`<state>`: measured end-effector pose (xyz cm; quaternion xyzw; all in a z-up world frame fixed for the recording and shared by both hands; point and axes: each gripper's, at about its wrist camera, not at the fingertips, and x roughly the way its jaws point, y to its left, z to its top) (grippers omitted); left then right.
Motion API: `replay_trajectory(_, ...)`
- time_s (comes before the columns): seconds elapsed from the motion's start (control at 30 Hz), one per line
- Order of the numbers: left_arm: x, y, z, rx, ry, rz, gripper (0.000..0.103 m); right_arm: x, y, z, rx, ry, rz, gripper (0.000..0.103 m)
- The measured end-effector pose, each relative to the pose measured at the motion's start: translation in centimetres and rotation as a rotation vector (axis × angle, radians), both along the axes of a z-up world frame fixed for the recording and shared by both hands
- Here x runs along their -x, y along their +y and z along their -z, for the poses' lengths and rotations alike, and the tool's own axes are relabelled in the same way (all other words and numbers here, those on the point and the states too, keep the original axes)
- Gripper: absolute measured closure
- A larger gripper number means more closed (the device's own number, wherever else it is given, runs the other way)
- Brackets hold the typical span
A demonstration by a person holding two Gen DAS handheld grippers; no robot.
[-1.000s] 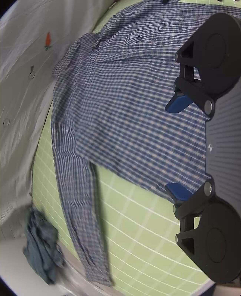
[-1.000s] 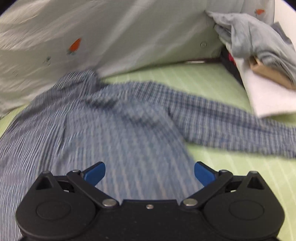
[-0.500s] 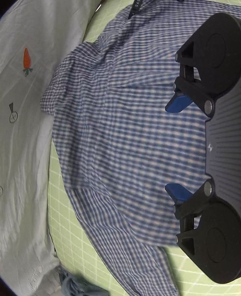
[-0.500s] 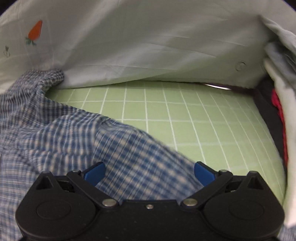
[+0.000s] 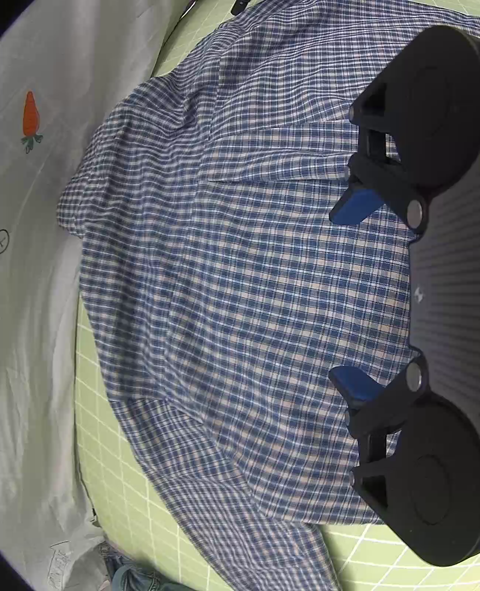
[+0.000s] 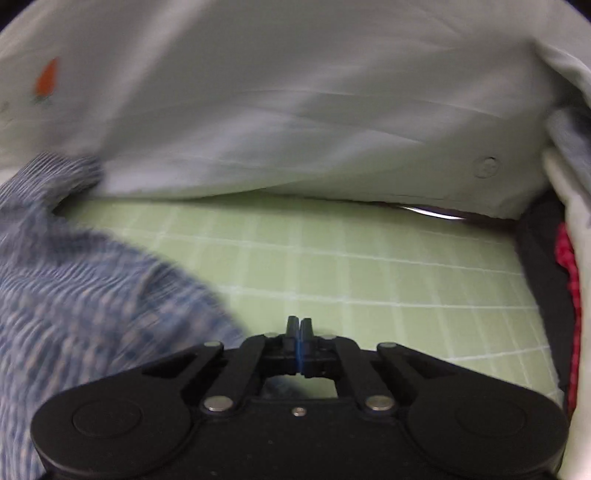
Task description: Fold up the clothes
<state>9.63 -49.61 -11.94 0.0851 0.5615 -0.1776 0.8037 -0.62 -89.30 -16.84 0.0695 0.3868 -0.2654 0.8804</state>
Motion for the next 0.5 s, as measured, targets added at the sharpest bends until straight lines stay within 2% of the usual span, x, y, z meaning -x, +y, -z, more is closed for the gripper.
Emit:
replay_trajectory(0.07,0.2,0.3,-0.3,0.004,-0.01,-0.008,0.019,0.1,-0.9,-0.5,-0.028,-0.017,0.042,0.103)
replay_trajectory(0.1,0.3,0.5,-0.5,0.008,-0.014,-0.013,0.019,0.3,-1.1,-0.9,-0.047,-0.032,0.05,0.098)
replay_trajectory(0.13,0.4,0.9,-0.6,0.012,-0.016,-0.02,0.019,0.8,-1.0,-1.4,-0.069,-0.064,0.049,0.077)
replay_trajectory(0.17,0.5,1.1,-0.7,0.017,-0.015,-0.027,0.019,1.2,-0.6,-1.6,-0.096,-0.095,0.031,0.061)
replay_trajectory(0.2,0.5,1.2,-0.7,0.019,-0.011,-0.033,0.019,1.7,-0.1,-1.8,-0.122,-0.125,0.012,0.035)
replay_trajectory(0.23,0.5,1.3,-0.8,0.021,-0.007,-0.038,0.019,2.1,0.4,-2.0,-0.149,-0.155,-0.006,0.028)
replay_trajectory(0.27,0.5,1.5,-0.9,0.023,-0.005,-0.04,0.019,2.5,0.9,-2.1,-0.173,-0.18,-0.023,0.029)
replay_trajectory(0.37,0.7,1.8,-0.9,0.027,0.003,-0.034,0.019,2.0,1.9,-1.2,-0.17,-0.117,-0.061,0.031)
replay_trajectory(0.4,0.7,1.8,-0.9,0.025,0.002,-0.029,0.019,1.8,2.0,-0.9,-0.164,-0.094,-0.071,0.042)
replay_trajectory(0.43,0.8,1.8,-0.9,0.023,0.0,-0.027,0.019,1.7,2.2,-0.6,-0.158,-0.074,-0.082,0.06)
replay_trajectory(0.47,0.7,1.8,-0.8,0.023,0.0,-0.029,0.019,1.7,2.2,-0.6,-0.154,-0.072,-0.1,0.072)
replay_trajectory(0.5,0.7,1.8,-0.8,0.023,0.001,-0.031,0.019,1.7,2.2,-0.5,-0.151,-0.069,-0.119,0.101)
